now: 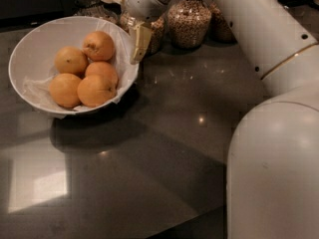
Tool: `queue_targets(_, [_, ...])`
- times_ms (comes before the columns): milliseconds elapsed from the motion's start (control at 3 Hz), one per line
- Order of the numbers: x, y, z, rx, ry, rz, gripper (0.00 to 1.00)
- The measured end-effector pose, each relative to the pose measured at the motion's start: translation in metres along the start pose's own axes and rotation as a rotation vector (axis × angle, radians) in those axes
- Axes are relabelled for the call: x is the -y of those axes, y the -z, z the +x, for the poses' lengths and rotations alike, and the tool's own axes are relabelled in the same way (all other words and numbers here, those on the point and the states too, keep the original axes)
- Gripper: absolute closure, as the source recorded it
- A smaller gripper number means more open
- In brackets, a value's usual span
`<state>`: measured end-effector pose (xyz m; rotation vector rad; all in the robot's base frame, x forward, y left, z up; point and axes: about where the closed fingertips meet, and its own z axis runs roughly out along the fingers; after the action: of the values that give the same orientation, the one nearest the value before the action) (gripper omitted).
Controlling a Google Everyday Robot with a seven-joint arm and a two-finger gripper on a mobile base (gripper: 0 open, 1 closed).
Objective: Pick orange from white bowl
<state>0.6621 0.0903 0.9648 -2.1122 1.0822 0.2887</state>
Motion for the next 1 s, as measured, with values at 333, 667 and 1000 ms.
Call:
queue_targets(333, [0.011,-0.007,-0.008,0.021,0.032,-0.017,0.0])
queue_targets(667, [0.017,-0.014,-0.011,0.038,0.054,-0.029,0.13])
queue_targets(1000, [0.021,-0.015,-0.014,0.042,0.07,-0.038,0.29])
